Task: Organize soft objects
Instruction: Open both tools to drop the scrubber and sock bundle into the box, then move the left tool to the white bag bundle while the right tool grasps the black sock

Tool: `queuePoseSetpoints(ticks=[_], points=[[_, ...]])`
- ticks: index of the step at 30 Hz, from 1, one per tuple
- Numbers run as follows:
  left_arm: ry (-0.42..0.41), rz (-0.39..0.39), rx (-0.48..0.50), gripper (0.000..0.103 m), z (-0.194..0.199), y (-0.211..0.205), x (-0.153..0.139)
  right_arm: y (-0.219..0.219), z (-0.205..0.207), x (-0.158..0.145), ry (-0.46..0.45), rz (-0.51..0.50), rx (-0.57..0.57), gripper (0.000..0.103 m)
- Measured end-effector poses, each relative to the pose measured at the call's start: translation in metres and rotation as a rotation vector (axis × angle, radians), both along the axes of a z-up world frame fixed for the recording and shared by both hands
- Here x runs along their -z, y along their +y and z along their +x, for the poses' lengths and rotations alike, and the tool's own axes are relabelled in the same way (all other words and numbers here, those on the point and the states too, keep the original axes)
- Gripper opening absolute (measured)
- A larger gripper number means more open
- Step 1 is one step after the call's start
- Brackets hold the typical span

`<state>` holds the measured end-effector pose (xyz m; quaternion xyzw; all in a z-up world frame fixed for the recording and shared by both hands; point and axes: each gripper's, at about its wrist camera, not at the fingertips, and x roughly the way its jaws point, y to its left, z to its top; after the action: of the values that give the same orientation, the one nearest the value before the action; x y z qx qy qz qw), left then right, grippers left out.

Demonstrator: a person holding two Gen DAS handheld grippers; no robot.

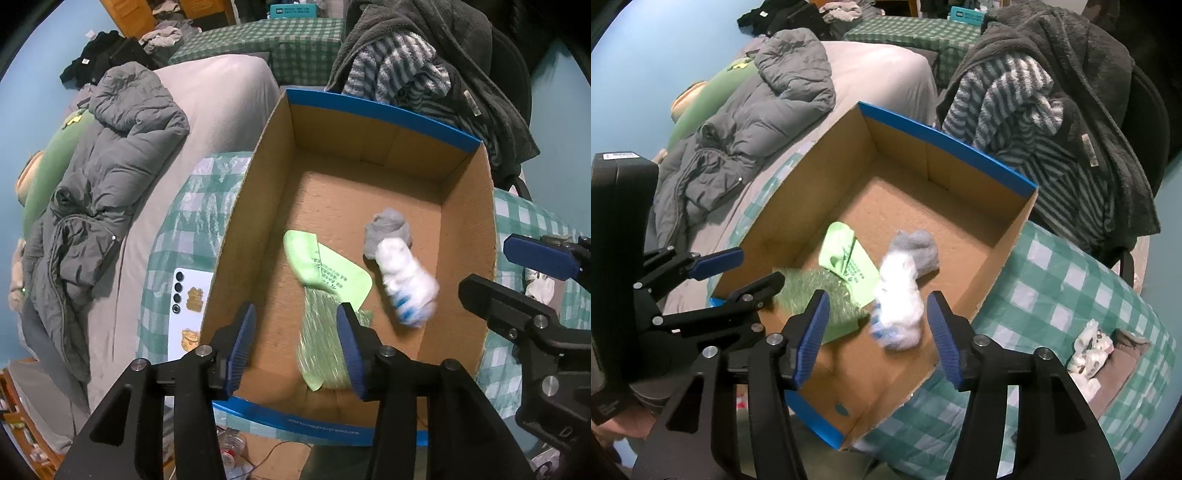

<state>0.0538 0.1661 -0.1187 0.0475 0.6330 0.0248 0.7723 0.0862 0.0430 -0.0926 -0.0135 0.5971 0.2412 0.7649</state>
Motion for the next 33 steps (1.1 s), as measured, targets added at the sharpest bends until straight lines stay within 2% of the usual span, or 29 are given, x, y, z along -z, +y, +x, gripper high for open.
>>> queuePoseSetpoints(ticks=[8, 20, 33], points=[[-0.007, 0.011, 0.010, 0.054, -0.004, -0.002, -0.005, -0.007, -0.005, -0.005, -0.003, -0.008, 0.025, 0.070], [-0.004, 0.003, 0.065, 0.056, -0.011, -0.029, -0.011, -0.045, -0.019, -0.007, 0.012, -0.015, 0.103, 0.072], [0.021, -0.001, 0.168, 0.059, -0.020, -0.086, -0.010, -0.122, -0.033, 0.002, 0.055, -0.042, 0.229, 0.073]])
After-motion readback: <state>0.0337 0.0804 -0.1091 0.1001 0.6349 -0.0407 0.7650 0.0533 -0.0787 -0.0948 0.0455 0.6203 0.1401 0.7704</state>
